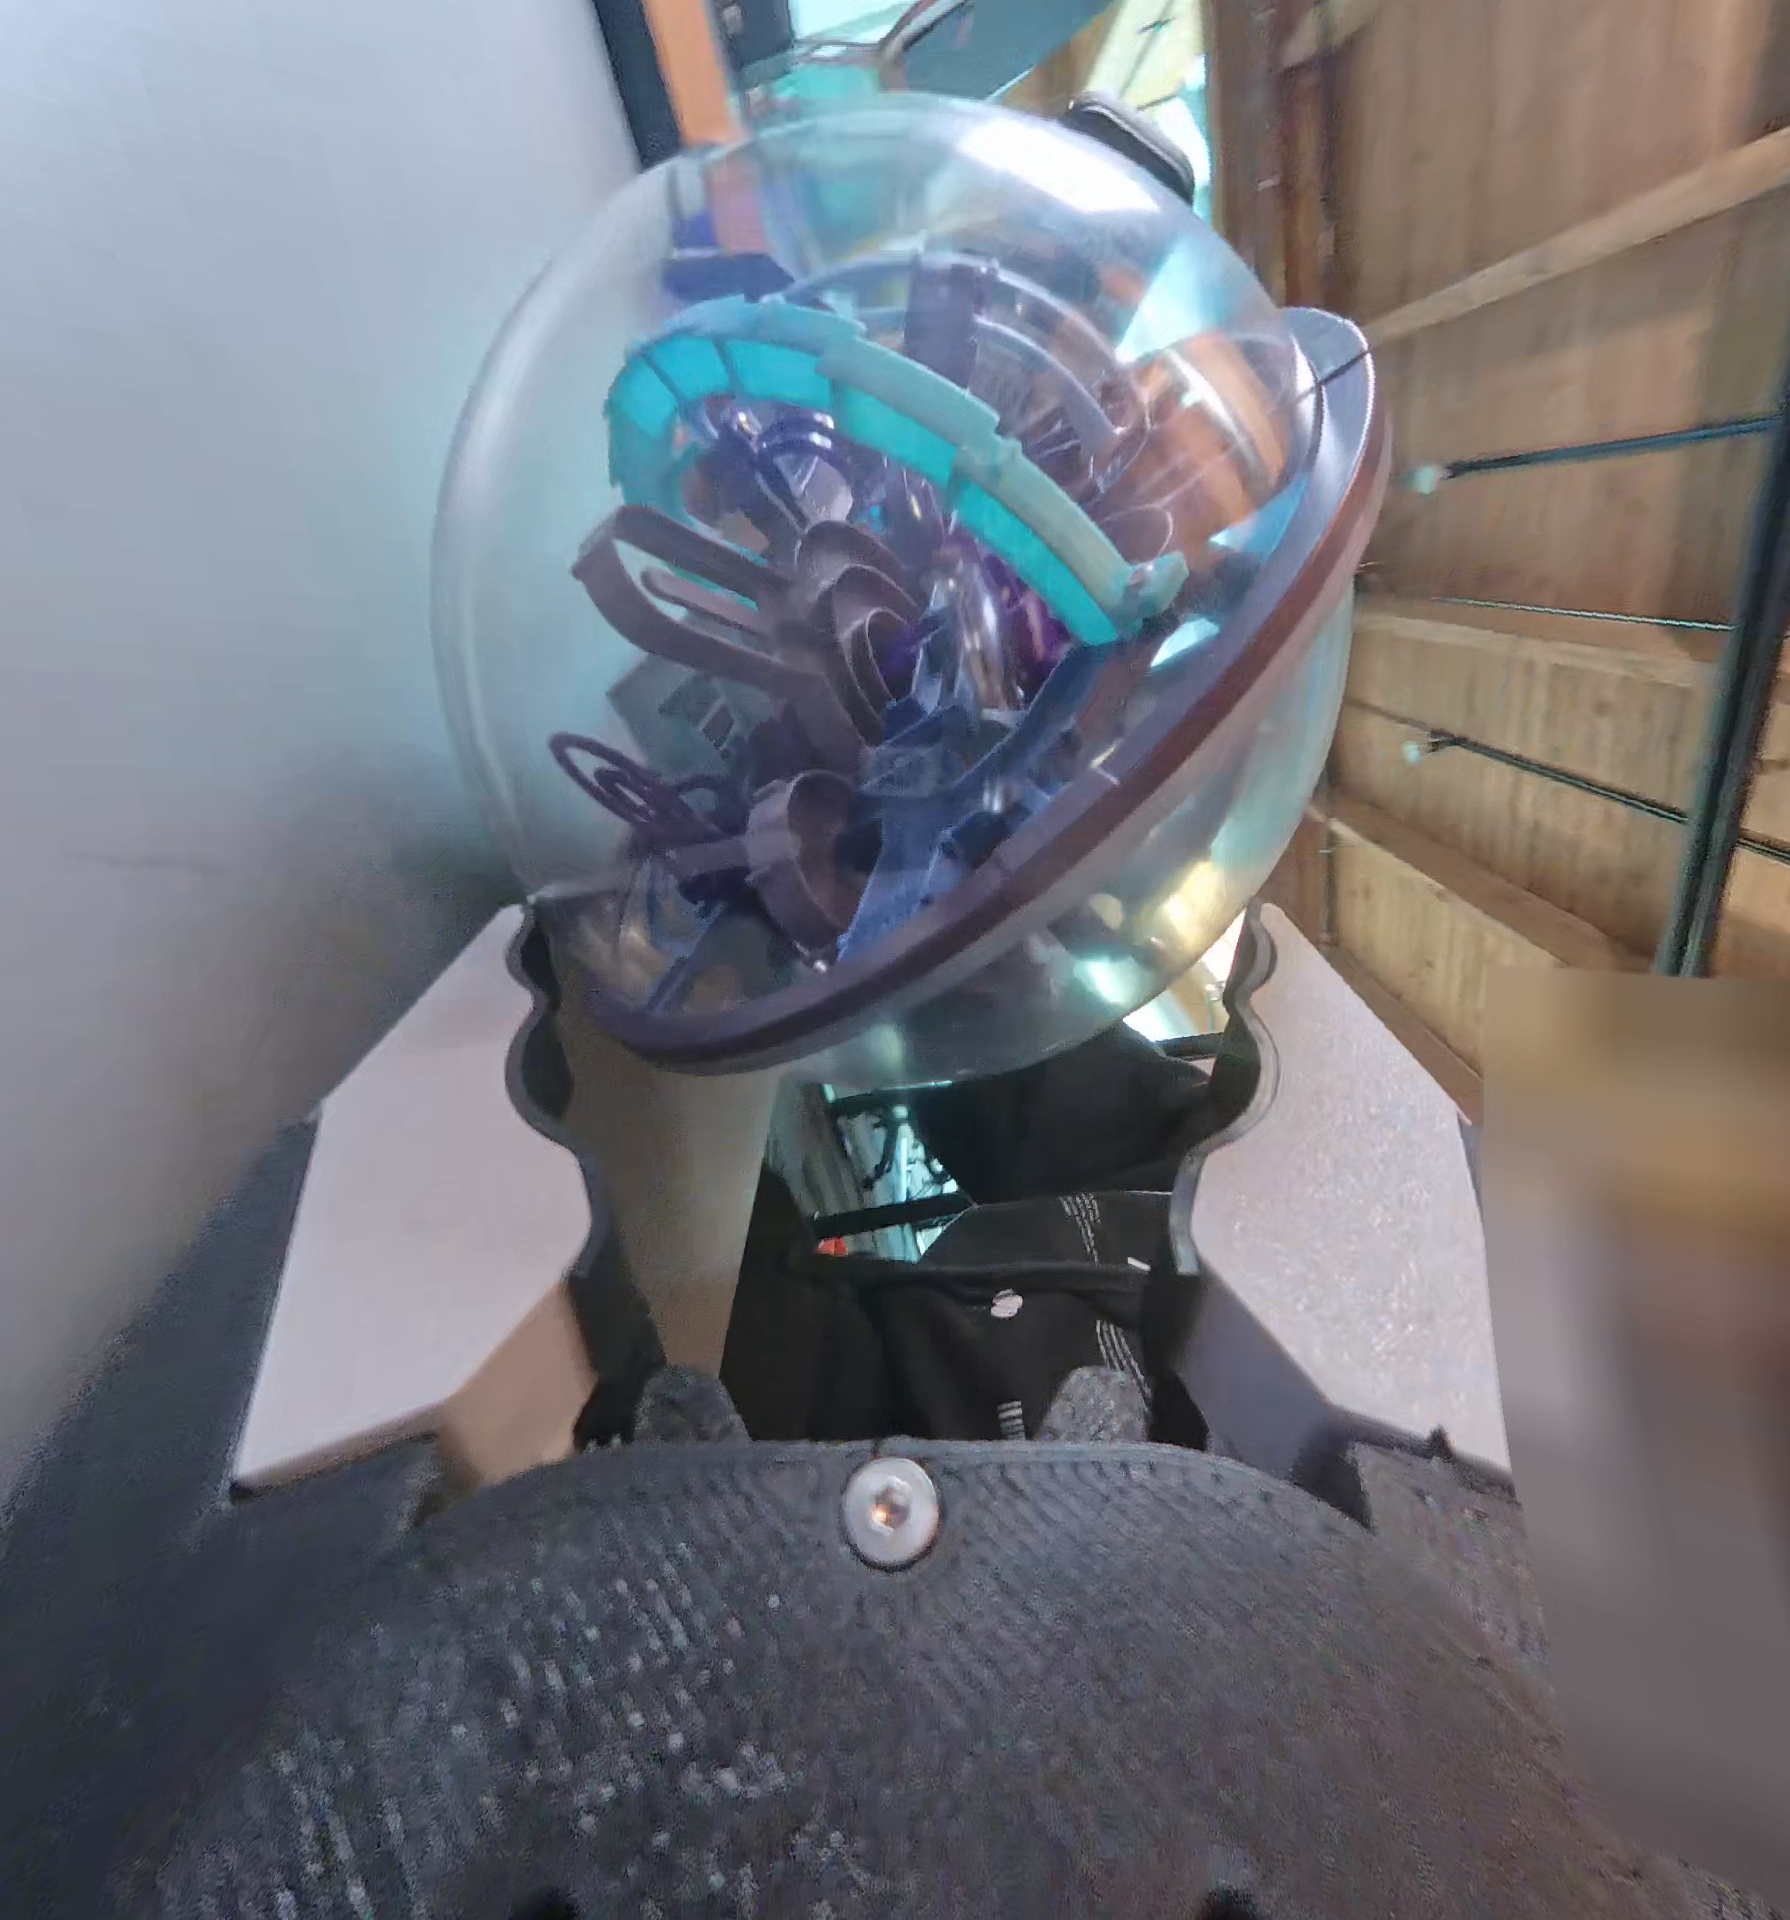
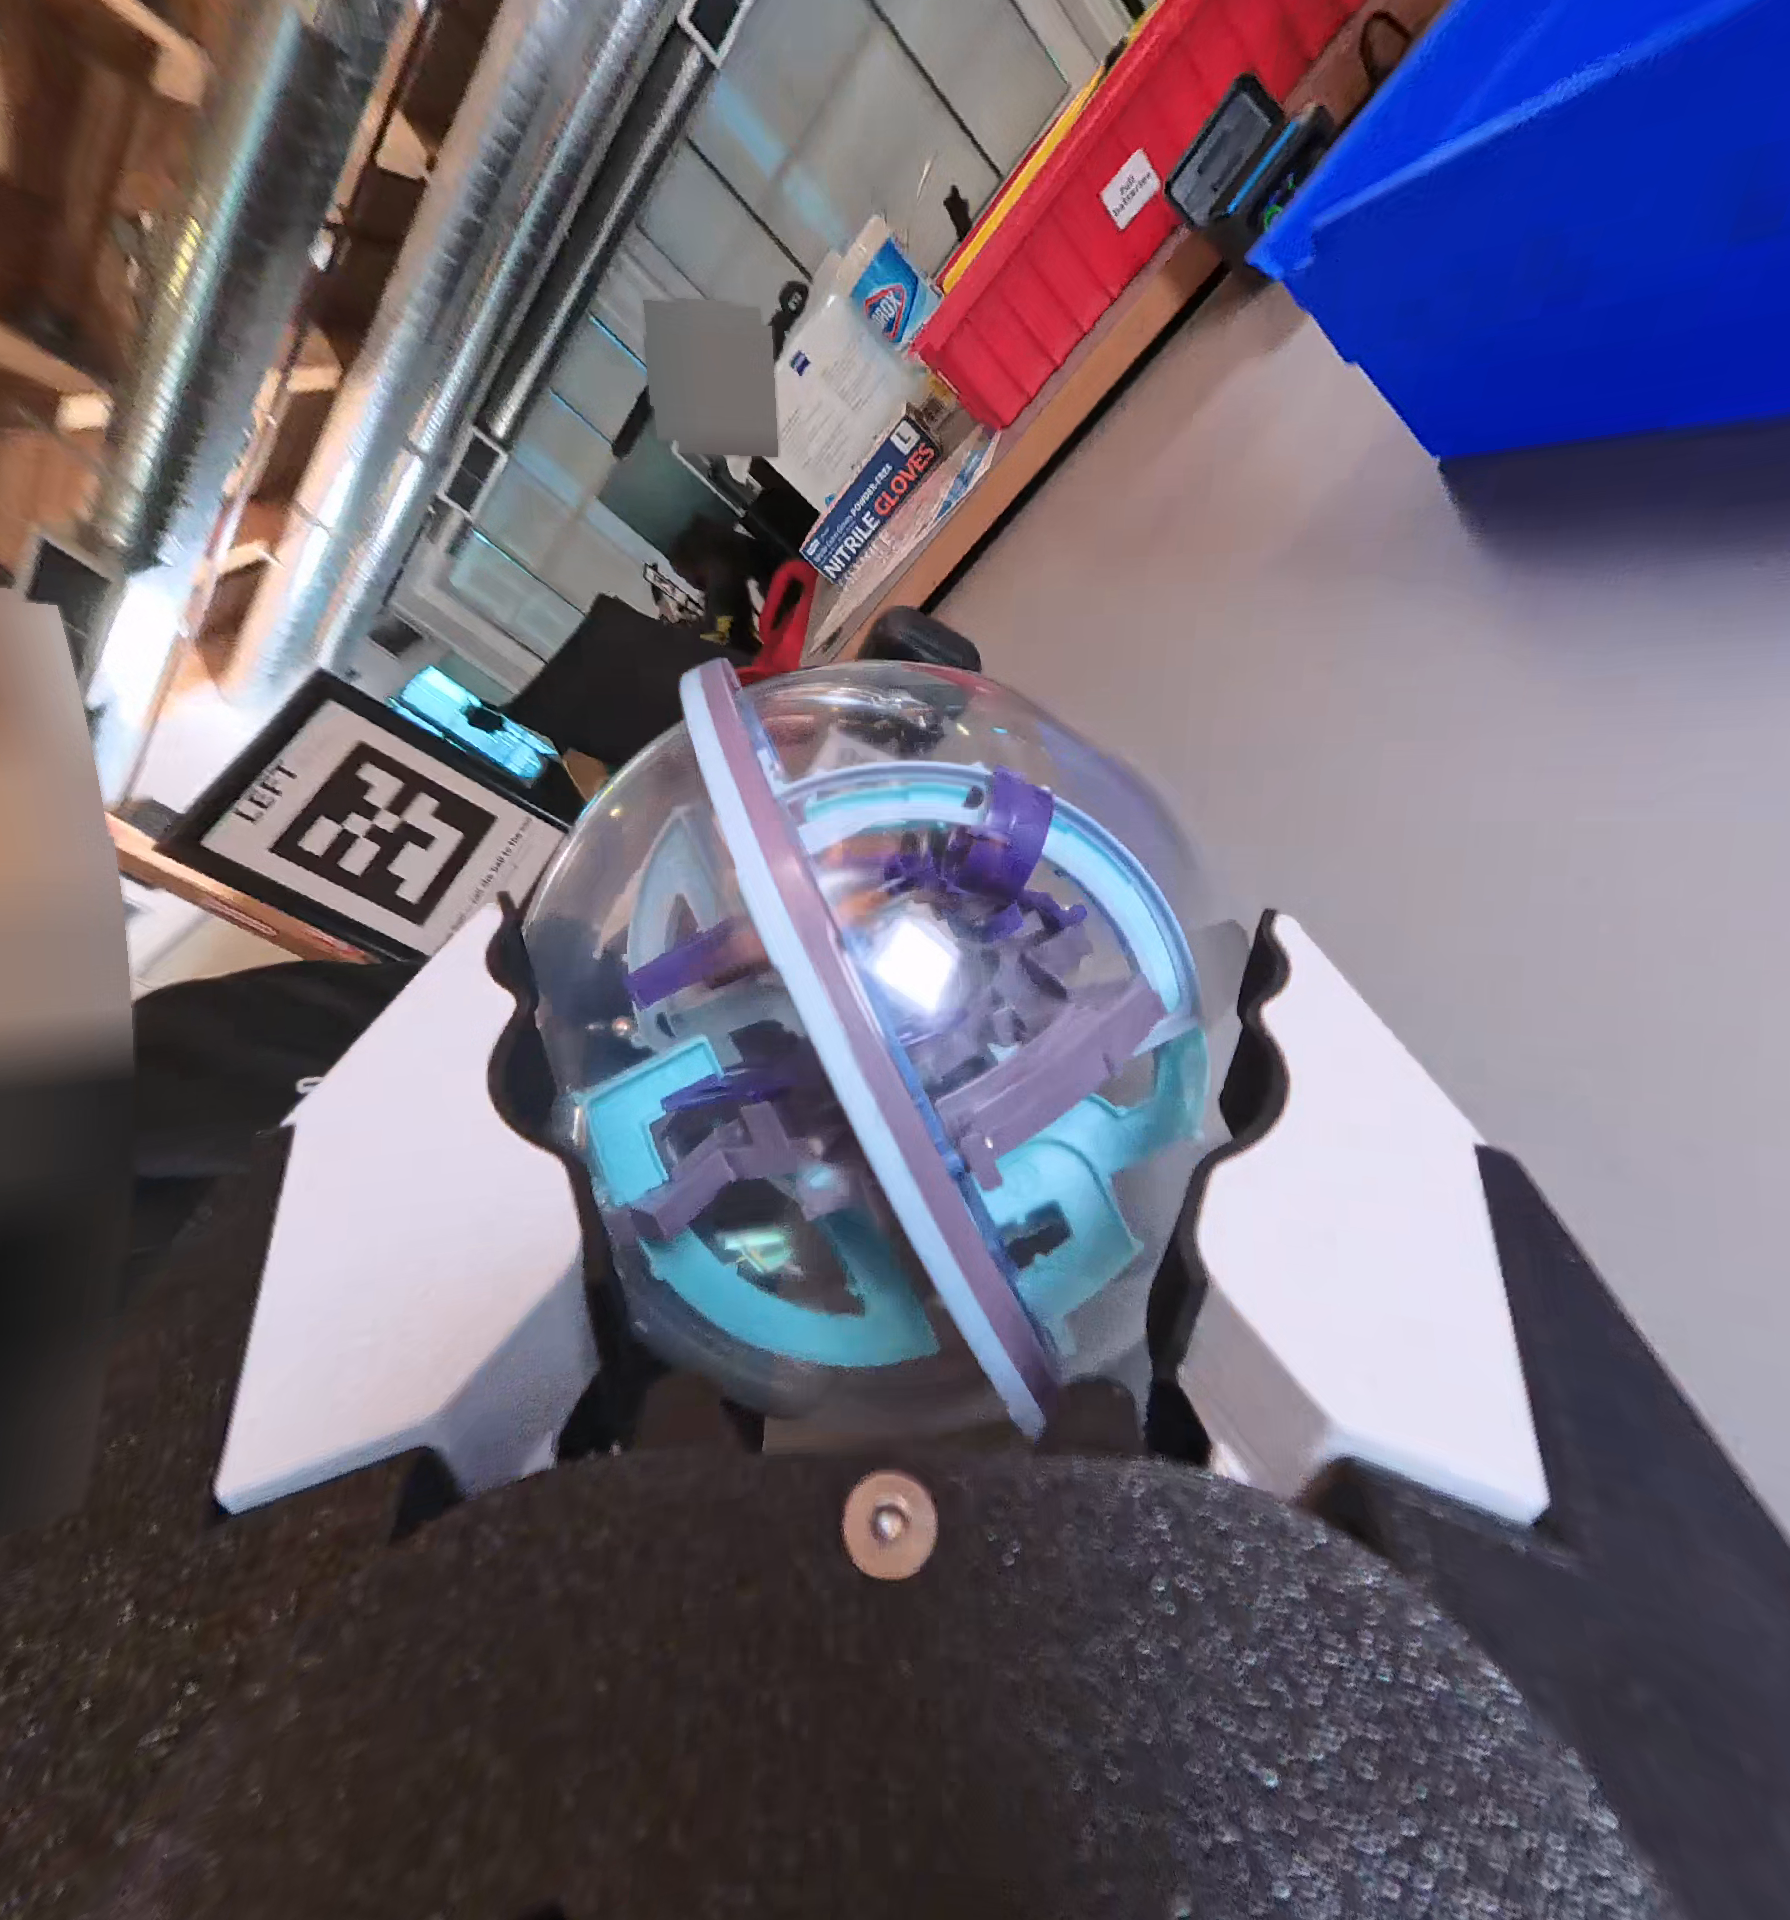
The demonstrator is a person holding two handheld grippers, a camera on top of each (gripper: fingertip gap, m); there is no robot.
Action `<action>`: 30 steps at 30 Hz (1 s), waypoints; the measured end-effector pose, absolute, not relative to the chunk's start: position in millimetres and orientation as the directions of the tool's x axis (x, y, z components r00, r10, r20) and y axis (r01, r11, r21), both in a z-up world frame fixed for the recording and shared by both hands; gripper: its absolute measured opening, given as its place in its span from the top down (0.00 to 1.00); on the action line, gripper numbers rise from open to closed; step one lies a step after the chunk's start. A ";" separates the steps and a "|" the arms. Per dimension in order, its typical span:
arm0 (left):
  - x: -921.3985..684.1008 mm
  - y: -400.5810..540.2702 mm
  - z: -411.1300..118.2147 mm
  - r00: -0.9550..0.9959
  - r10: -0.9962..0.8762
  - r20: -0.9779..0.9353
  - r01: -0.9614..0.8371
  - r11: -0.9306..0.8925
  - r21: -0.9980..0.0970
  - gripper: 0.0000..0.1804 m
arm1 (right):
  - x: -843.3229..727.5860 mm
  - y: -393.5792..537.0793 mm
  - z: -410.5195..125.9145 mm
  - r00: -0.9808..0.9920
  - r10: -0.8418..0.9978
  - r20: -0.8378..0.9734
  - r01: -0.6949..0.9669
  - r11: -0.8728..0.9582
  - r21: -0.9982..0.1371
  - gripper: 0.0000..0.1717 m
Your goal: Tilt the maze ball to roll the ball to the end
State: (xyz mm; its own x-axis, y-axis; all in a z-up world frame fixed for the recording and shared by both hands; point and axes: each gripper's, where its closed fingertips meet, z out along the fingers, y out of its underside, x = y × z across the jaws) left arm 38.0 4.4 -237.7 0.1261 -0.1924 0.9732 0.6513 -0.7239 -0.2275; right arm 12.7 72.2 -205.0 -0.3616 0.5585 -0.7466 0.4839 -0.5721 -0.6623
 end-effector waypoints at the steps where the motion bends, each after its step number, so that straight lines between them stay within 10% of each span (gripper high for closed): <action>1: 35.8 3.6 -241.3 0.140 -0.160 0.977 0.641 -0.738 -0.212 0.30 | 13.5 72.4 -212.0 -0.351 0.541 -0.764 0.497 -0.585 -0.642 0.24; 8: 27.2 -7.2 -240.6 0.190 -0.091 0.977 0.567 -0.803 -0.185 0.29 | 18.8 73.3 -234.8 -0.294 0.392 -0.871 0.570 -0.660 -0.490 0.24; 18: 5.7 8.8 -245.1 0.679 -0.406 0.612 0.335 -0.571 -0.750 0.28 | 30.1 72.3 -244.8 -0.363 0.485 -0.796 0.574 -0.556 -0.601 0.24; 30: -20.1 32.4 -217.1 0.625 -0.502 0.598 0.417 -0.433 -0.799 0.31 | 31.3 74.6 -246.9 -0.457 0.659 -0.597 0.501 -0.364 -0.785 0.25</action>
